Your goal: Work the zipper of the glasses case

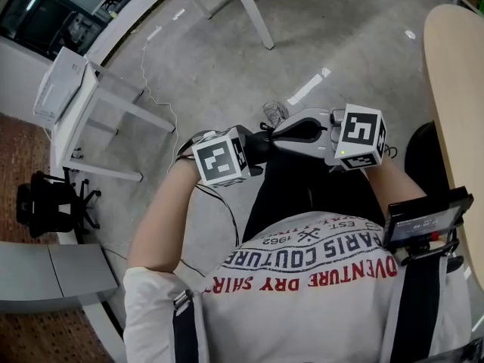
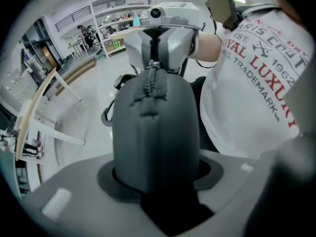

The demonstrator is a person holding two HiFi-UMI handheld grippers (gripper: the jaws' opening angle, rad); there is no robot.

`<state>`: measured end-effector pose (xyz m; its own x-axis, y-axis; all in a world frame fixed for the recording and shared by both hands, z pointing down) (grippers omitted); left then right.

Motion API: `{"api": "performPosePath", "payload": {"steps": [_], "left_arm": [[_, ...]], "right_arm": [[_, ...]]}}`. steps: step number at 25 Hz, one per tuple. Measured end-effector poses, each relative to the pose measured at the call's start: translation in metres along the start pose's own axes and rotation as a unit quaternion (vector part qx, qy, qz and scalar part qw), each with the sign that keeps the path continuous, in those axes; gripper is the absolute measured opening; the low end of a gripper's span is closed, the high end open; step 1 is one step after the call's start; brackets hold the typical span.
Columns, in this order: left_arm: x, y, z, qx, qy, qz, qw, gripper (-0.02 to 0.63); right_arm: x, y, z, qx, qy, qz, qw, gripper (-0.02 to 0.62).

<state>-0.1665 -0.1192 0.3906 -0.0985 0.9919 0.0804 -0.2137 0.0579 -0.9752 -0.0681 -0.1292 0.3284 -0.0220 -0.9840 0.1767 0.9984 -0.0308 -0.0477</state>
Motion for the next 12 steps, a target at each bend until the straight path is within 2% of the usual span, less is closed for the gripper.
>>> {"api": "performPosePath", "payload": {"steps": [6, 12], "left_arm": [[0.0027, 0.0016, -0.0015, 0.003, -0.018, -0.007, 0.9998, 0.245], [0.0069, 0.0027, -0.0032, 0.043, 0.002, 0.015, 0.9990, 0.243]], "right_arm": [[-0.0033, 0.0014, -0.0022, -0.009, 0.010, -0.015, 1.000, 0.021], [-0.0043, 0.0057, -0.0053, -0.011, 0.018, -0.019, 1.000, 0.020]]}}
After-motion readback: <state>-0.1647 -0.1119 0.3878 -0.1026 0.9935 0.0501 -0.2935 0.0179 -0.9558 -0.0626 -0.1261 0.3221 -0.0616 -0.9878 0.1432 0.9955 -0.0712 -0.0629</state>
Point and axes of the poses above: the fingertips, and each gripper's own axes: y backward along the fingers, x to its right, z out of its underside, the point moved 5 cm from there along y, backward along the fingers, and after that the axes turned 8 degrees about -y, right-handed, at the moved point
